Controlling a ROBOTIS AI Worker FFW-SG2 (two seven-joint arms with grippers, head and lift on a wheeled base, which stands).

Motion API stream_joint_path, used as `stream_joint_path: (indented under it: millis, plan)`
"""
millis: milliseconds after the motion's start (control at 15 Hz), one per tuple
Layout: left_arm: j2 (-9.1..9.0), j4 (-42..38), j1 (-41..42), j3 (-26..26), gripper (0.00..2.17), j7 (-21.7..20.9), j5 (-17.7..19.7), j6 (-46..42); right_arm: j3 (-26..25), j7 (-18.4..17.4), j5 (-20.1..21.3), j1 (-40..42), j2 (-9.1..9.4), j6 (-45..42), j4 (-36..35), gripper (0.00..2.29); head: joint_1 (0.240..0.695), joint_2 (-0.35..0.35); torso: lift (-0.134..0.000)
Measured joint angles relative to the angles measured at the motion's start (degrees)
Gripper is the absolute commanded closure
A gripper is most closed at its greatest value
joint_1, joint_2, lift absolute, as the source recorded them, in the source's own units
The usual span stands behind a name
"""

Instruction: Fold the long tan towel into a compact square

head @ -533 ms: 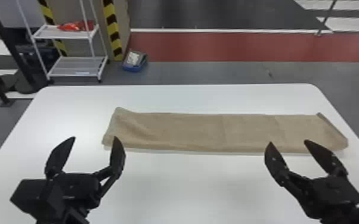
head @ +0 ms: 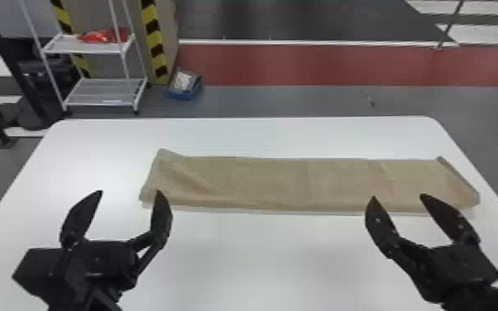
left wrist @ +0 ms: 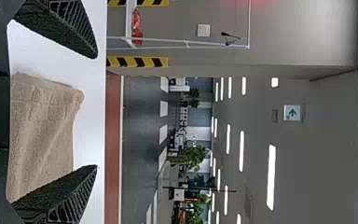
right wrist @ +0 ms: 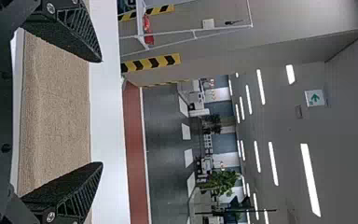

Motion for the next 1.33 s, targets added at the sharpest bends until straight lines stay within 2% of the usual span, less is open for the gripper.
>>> stream_joint_path:
  millis: [400,733,1000,1333]
  plan:
    - [-0.1,2.96,-3.14,-0.27,0.03,-0.07,0.55,0.73,-0.18,0.17,0.08,-2.58,0.0,-0.28,2.45,0.11,0.695,-0.016,-0.123]
    - [-0.19,12.16,-13.36,-0.88,0.03,-0.03,1.85,7.15,0.02,2.05,1.96,-11.35,0.0,-3.65,12.9,0.12,0.695,-0.017,-0.123]
    - [-0.3,19.5,-22.2,0.63,0.03,-0.09,7.16,18.64,0.52,2.46,4.33,-20.05,0.0,-3.76,22.91,0.15,0.695,-0.005,-0.123]
    - [-0.35,27.68,-27.77,2.33,0.03,-0.31,9.11,17.32,1.87,2.45,6.26,-24.52,0.0,-4.05,29.39,0.15,0.695,0.027,-0.123]
